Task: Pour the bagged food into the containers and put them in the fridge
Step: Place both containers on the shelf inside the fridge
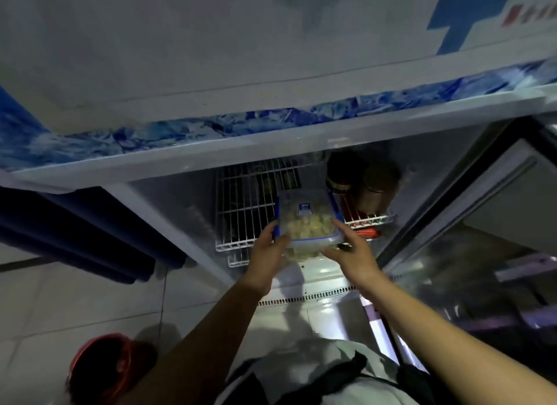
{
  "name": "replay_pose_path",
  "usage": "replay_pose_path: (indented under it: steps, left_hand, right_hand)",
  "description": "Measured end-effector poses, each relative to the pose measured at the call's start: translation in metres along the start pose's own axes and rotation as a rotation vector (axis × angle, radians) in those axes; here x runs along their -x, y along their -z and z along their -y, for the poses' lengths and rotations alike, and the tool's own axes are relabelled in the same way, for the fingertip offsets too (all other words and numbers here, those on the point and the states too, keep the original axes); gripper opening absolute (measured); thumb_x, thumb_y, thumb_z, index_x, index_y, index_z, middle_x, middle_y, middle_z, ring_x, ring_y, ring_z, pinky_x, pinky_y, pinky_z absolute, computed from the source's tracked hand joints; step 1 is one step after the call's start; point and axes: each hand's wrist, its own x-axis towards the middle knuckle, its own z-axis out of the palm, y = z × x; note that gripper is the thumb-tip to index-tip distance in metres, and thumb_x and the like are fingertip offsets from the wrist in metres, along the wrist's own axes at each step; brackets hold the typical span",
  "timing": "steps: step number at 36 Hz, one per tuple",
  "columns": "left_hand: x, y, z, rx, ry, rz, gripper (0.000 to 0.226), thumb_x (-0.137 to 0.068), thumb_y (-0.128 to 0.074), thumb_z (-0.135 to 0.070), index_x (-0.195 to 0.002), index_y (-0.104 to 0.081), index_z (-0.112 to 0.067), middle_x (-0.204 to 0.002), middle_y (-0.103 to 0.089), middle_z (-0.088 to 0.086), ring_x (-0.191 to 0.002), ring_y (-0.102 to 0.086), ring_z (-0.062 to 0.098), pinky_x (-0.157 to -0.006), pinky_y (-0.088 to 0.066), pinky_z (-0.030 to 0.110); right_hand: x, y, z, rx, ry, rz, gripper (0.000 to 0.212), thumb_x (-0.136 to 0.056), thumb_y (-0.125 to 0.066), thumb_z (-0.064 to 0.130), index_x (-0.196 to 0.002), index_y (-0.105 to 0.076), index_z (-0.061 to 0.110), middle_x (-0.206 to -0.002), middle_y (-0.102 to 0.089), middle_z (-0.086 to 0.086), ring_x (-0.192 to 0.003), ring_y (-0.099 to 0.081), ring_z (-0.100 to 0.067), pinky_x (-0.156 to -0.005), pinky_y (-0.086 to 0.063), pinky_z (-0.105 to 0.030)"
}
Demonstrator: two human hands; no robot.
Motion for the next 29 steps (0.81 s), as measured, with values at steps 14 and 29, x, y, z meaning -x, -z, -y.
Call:
replay_pose_path:
  steps: [14,29]
  left_hand:
    - [-0.037,-0.041,-0.002,-0.219,-0.173,-0.172,0.041,-0.095,-0.066,-0.014,-0.135,-0.057,-0.017,-0.132,-0.062,0.008,-0.115,-0.062,0.024,-0.098,-0.052,0.037]
    - [-0.018,-0.045,0.034,-1.050,-0.374,-0.152,0.089,-0.087,-0.065,-0.015,-0.159,-0.016,-0.032,-0.167,-0.003,0.007,-0.131,-0.049,0.036,-0.091,-0.055,0.042]
  right_hand:
    - [-0.058,0.014,0.007,0.478,0.036,0.014,0.050,-0.086,-0.072,0.007,-0.134,-0.057,0.014,-0.128,-0.054,-0.013,-0.115,-0.057,-0.032,-0.099,-0.046,-0.033]
    - [-0.054,0.021,0.005,1.140,0.355,0.175,0.068,-0.090,-0.061,0.027,-0.151,-0.034,0.014,-0.154,-0.036,-0.009,-0.138,-0.033,-0.030,-0.114,-0.027,-0.035]
